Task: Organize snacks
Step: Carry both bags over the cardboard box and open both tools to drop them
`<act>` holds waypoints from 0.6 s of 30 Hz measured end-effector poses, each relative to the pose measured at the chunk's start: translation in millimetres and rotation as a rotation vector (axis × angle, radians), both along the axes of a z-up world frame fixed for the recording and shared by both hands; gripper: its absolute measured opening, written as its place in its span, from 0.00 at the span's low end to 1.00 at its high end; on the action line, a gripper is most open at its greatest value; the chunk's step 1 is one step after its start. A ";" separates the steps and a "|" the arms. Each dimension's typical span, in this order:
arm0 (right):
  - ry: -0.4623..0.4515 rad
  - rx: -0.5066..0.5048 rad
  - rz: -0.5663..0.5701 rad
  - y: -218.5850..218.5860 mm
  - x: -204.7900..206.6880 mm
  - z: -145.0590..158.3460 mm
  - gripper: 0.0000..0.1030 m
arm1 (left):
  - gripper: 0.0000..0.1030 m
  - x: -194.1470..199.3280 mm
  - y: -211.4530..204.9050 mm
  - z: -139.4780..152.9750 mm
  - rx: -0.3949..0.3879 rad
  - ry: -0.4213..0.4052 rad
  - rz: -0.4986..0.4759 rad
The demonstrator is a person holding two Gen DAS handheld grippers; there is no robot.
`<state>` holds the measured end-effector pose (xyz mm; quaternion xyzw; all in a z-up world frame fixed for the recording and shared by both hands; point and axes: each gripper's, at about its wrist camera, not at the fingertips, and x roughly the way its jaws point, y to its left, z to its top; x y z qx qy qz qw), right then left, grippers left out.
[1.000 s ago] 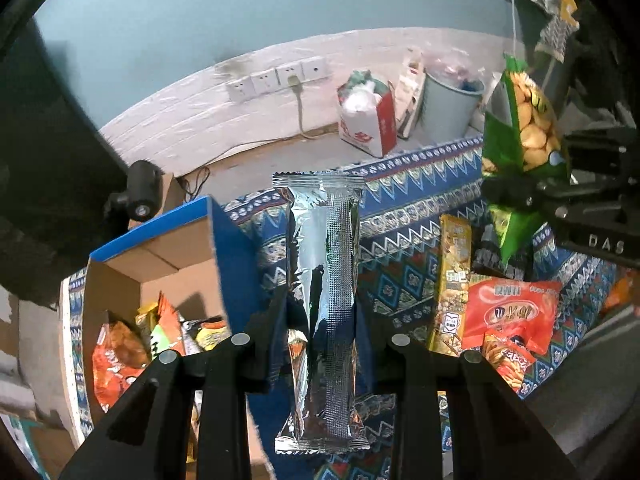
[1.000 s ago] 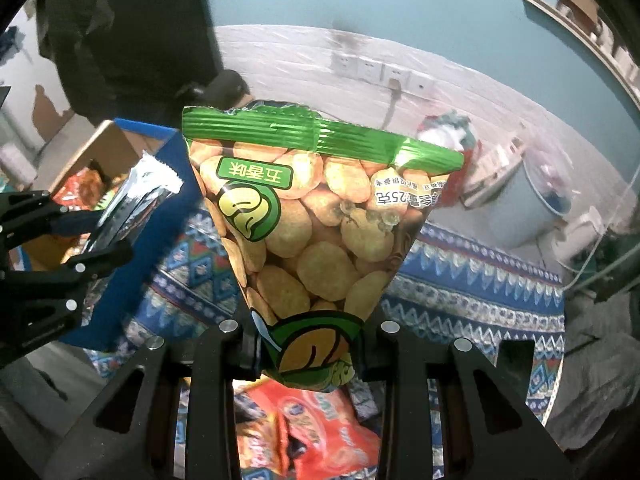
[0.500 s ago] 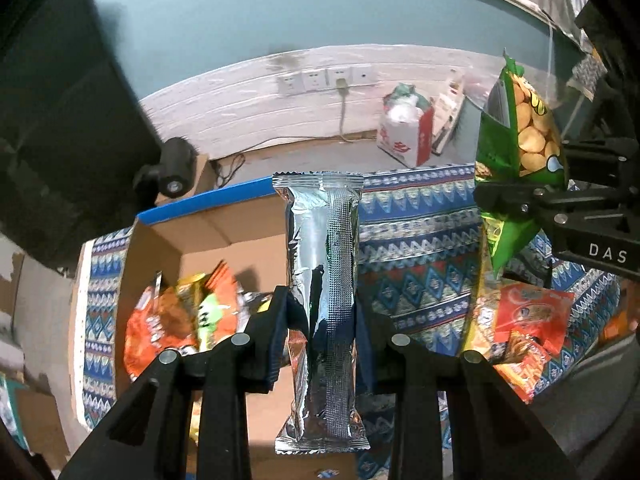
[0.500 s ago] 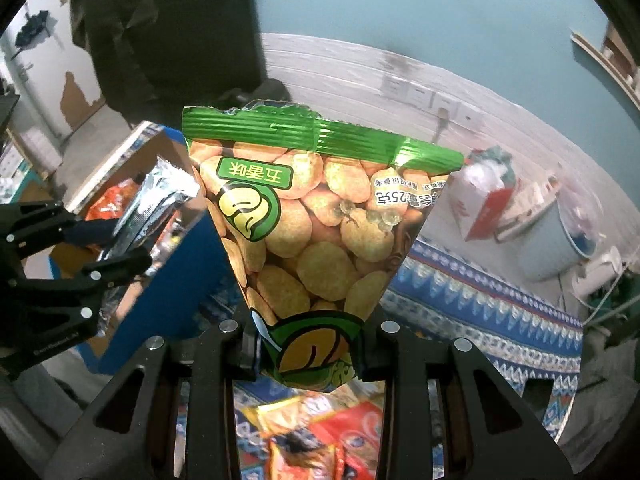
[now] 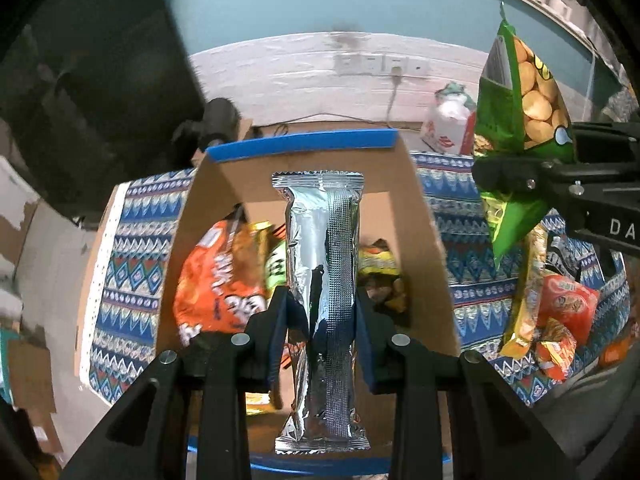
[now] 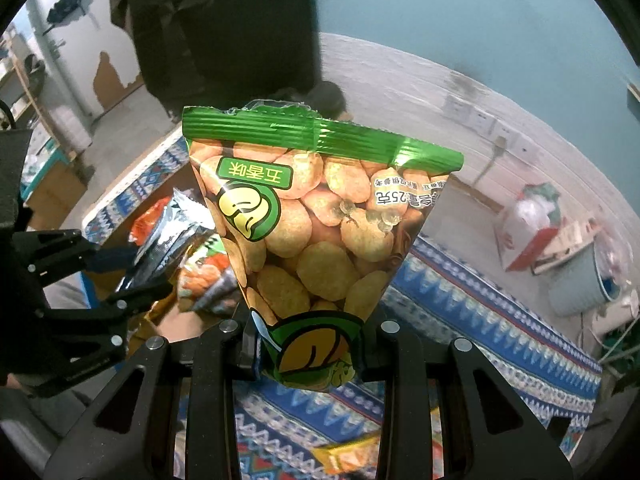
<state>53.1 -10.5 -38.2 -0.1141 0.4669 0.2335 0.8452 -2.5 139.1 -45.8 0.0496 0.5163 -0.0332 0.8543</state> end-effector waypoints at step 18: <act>0.105 -0.004 0.100 80.3 10.7 -32.1 0.29 | 0.51 2.0 39.7 -19.4 0.048 0.056 0.122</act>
